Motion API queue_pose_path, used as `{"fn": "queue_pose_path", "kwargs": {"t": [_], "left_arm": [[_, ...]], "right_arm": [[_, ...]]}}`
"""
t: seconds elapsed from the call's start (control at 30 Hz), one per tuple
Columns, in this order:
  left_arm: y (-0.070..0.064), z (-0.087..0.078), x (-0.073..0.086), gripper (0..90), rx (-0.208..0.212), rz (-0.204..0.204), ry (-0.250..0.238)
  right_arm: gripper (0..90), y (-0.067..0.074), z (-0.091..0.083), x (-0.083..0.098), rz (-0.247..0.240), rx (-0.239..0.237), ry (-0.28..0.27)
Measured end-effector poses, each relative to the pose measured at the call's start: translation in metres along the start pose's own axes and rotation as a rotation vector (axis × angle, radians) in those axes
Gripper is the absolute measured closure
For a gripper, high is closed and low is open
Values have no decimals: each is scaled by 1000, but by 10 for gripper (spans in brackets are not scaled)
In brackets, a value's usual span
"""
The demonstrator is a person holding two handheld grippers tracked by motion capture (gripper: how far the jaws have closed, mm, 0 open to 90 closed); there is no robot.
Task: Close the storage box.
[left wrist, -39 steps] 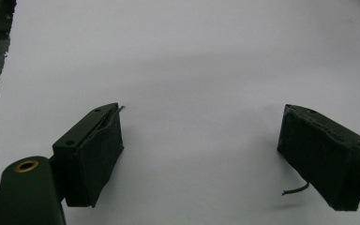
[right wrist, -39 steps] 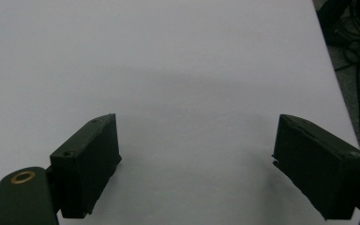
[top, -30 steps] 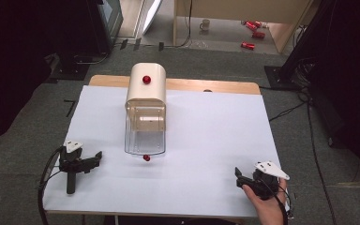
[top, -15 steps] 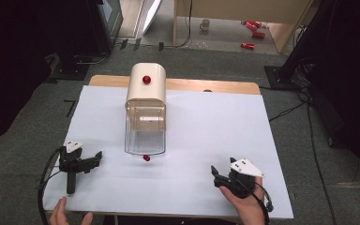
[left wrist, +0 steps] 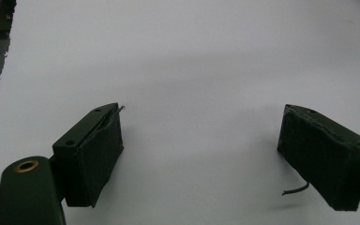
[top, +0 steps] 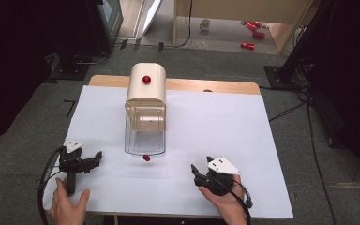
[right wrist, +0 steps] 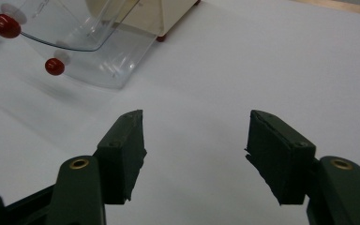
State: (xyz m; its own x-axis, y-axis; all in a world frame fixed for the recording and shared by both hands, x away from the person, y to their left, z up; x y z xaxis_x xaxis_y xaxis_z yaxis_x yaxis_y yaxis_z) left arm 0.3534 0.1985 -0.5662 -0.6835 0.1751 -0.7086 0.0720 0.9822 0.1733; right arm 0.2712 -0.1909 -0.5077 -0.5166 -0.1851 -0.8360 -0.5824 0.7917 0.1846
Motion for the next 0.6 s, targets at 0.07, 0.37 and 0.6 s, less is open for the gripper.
{"fn": "queue_pose_path", "kwargs": {"t": [0.07,0.37,0.6], "left_arm": [[0,0,0,142,0,0,0],[0,0,0,142,0,0,0],[0,0,0,142,-5,3,0]], "right_arm": [[392,5,4,-2,-6,-1,-1],[477,28,20,-13,-31,-40,-18],[528,49,32,-23,-39,-80,-41]]}}
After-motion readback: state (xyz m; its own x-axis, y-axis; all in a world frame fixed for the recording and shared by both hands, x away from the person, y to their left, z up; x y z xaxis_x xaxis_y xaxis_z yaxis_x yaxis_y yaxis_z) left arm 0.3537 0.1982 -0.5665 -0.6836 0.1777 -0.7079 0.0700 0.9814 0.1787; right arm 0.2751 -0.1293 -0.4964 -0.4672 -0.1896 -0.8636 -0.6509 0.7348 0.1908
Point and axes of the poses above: each handheld gripper's, and its own axes: z roughly forward along the jaws, x roughly out of its underside, y roughly to its left, the point moved 10 cm from there along z, roughly forward along the jaws, and after that the axes turned 14 degrees about -x, right-handed, at the moved point
